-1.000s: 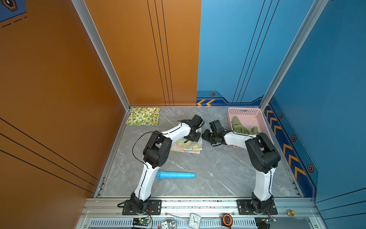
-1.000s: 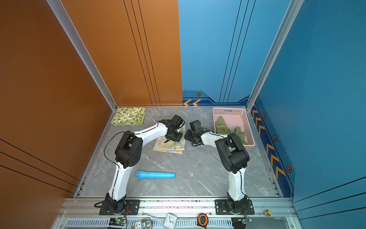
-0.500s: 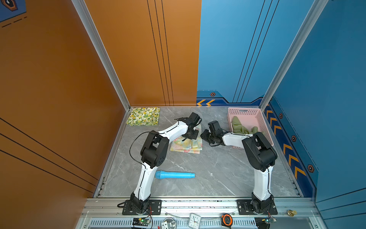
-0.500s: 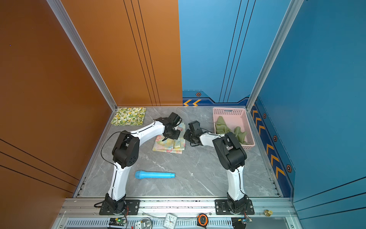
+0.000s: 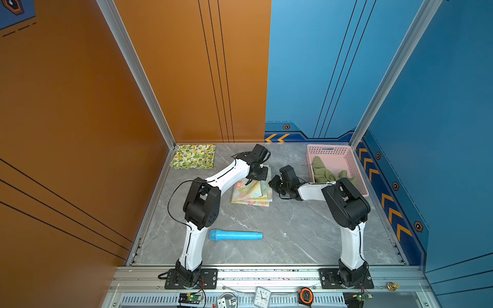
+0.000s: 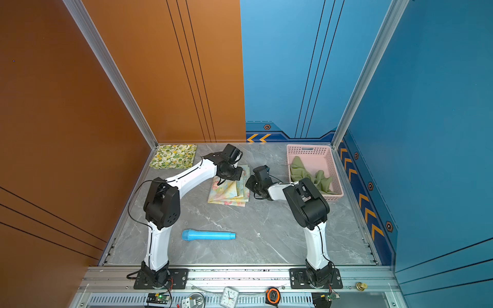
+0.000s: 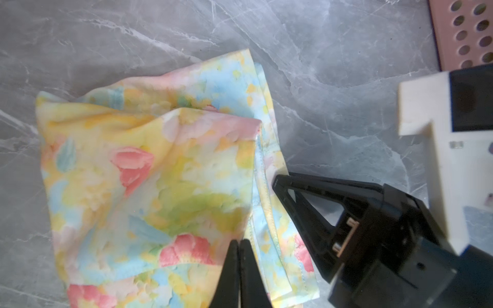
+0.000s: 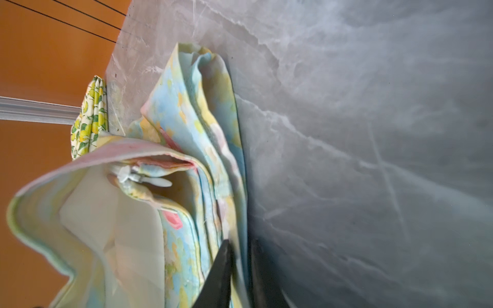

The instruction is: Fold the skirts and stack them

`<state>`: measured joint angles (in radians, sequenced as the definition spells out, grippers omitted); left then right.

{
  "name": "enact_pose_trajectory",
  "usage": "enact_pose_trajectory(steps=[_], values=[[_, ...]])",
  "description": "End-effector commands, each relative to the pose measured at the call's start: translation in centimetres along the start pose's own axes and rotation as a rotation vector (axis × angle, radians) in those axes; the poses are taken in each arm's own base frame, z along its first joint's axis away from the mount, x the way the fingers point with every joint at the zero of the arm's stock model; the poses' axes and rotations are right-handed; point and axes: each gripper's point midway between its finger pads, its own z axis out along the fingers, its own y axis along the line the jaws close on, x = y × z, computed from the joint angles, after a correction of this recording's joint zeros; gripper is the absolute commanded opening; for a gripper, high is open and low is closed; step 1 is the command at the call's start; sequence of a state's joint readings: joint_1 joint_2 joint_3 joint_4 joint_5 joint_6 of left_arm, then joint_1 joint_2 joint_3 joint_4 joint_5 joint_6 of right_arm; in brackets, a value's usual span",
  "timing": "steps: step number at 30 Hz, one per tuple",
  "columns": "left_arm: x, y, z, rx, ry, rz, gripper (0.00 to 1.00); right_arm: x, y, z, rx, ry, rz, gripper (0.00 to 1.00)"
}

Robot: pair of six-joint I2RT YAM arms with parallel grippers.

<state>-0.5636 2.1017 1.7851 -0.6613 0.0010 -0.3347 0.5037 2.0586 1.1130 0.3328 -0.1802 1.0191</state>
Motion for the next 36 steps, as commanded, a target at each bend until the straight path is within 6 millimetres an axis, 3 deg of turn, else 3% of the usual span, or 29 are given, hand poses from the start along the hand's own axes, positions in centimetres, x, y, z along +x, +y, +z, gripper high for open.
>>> enact_pose_trajectory(steps=[1, 9, 16, 24, 36], values=[[-0.6, -1.2, -0.2, 0.039, -0.009, -0.025, 0.00, 1.9, -2.6, 1.2, 0.044, 0.032, 0.059, 0.16], [0.6, -3.0, 1.8, 0.062, 0.025, -0.033, 0.00, 2.9, -3.1, 1.7, 0.052, 0.037, 0.077, 0.17], [0.9, -3.2, 3.8, 0.061, 0.036, -0.050, 0.00, 3.3, -3.5, 2.2, 0.042, 0.046, 0.108, 0.18], [0.6, -2.8, 5.8, 0.090, 0.028, -0.106, 0.00, 3.8, -4.2, 2.3, 0.021, 0.051, 0.130, 0.32], [-0.1, -3.2, 7.1, 0.144, 0.023, -0.155, 0.00, 5.1, -5.4, 1.7, -0.012, 0.070, 0.123, 0.42]])
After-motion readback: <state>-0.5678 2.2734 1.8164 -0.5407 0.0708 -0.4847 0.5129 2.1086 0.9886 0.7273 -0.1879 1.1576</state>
